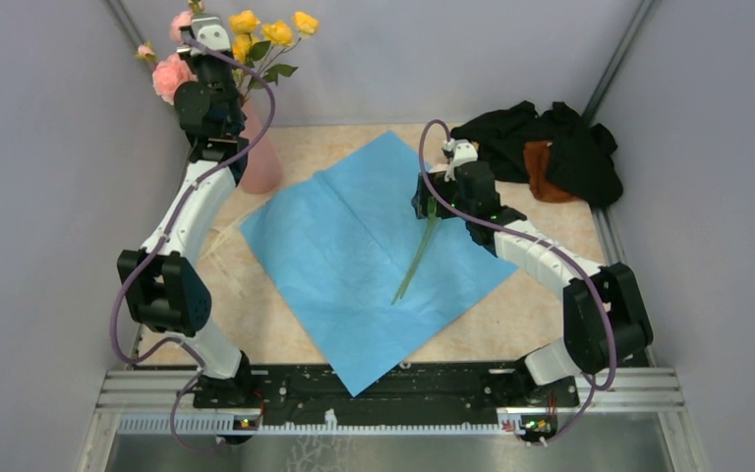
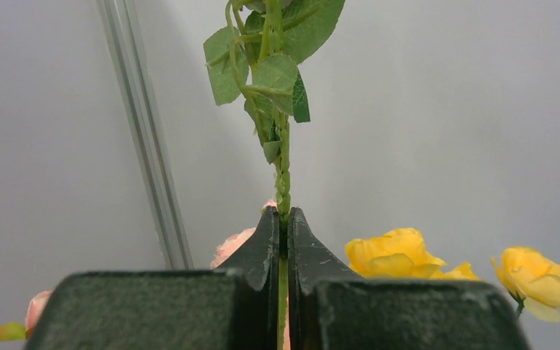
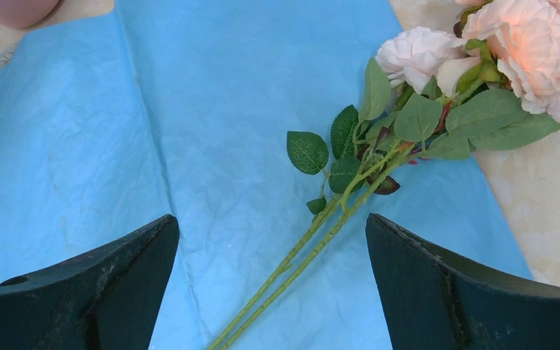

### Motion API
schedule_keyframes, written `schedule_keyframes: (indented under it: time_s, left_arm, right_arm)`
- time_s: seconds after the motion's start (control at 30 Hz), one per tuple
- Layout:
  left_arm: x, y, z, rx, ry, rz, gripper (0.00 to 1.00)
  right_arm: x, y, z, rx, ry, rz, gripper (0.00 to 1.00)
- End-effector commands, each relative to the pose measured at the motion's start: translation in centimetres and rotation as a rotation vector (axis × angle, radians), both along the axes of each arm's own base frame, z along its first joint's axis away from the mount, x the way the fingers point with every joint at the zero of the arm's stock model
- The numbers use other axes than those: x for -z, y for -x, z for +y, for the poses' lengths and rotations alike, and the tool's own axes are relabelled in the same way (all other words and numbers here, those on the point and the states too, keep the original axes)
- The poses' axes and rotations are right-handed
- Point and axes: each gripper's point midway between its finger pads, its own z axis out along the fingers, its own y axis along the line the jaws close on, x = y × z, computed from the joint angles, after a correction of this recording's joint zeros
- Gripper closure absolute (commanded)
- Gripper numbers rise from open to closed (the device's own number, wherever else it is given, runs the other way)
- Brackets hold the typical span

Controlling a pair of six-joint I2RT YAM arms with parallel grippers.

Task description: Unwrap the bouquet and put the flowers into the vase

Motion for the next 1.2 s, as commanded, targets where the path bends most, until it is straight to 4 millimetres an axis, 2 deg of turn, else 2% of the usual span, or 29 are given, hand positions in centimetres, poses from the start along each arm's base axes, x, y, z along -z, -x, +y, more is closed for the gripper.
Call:
schedule_keyframes:
  time_s: [0.0, 0.17, 0.37, 0.6, 0.9, 1.17]
  left_arm:
    - [-2.0, -0.1, 0.9, 0.006, -0.003, -0.051, 1.0]
    - [0.8, -1.2, 1.5, 0.021, 0.027, -0.003, 1.0]
    - [5.1, -2.4, 1.5, 0.054, 0.075, 0.064, 1.0]
    - [8.3, -2.5, 2.0, 0.053, 0.109, 0.117, 1.0]
    - [13.8, -2.6, 2.9, 0.023, 0.138, 0.21, 1.0]
    - [19.2, -3.6, 3.2, 0.013, 0.205, 0.297, 1.0]
  right_arm:
    - [-1.0, -1.1, -0.3, 0.007, -0.007, -0.053, 0.02]
    - [-0.8, -1.2, -0.2, 0.005, -0.005, -0.047, 0.02]
    - [-0.5, -1.2, -0.3, 0.005, 0.0, -0.041, 0.02]
    - [-0.5, -1.1, -0.3, 0.005, 0.0, -0.041, 0.02]
    - [-0.7, -1.0, -0.2, 0.002, -0.006, -0.043, 0.01]
    - [-0.8, -1.0, -0.3, 0.002, -0.007, -0.044, 0.01]
